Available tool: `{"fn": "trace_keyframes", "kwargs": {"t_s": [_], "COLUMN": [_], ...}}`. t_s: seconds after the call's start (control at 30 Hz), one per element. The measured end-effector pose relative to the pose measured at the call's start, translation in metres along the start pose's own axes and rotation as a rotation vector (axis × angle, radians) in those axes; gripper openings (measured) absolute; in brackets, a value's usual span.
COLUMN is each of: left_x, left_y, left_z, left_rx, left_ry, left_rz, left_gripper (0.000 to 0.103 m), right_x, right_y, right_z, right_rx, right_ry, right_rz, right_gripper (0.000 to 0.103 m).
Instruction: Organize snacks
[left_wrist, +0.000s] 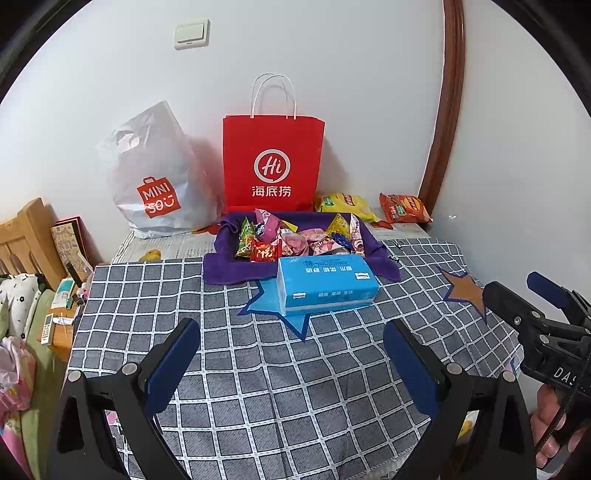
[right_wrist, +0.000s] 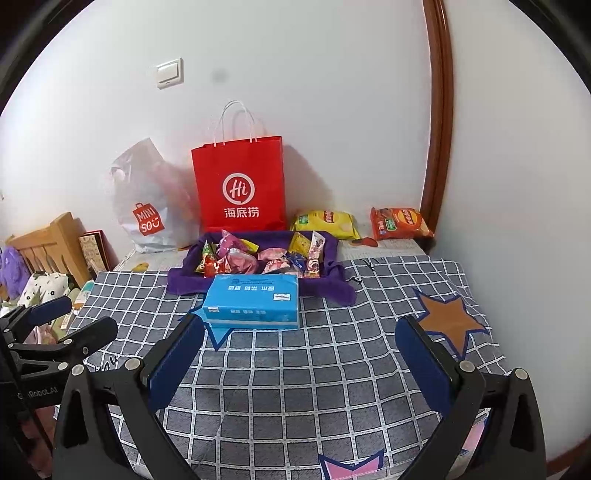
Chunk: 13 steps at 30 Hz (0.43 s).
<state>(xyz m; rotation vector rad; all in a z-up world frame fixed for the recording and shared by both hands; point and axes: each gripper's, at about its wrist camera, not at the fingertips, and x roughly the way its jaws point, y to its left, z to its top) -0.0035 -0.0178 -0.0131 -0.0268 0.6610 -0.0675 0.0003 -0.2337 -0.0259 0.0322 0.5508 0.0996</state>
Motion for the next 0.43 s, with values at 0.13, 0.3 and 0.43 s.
{"fn": "trace_keyframes", "kwargs": {"t_s": [0.13,0.3,0.43], "left_x": [-0.0001,0.0000,0.0001], "left_y": [0.0007,0.0022,0.0022], "left_z": [0.0000,0.0004,0.0005], "left_rx": [0.000,-0.002,0.004], "left_ry": [0.000,0.000,-0.007], "left_rz": [0.000,-0.001,-0.003], "left_gripper": [0.100,0.100,0.101], "right_x": [0.0006,0.0008,0.0005], "right_y": [0.0007,0.0017,0.0036], "right_z": [-0.0006,-0.0008,-0.0009], "right_rx": [0.002,0.000,-0.001], "right_ry": [0.001,-0.002,-0.003], "right_rz": [0.003,0.007,0.008], "right_gripper": [0.102,0.102,0.102]}}
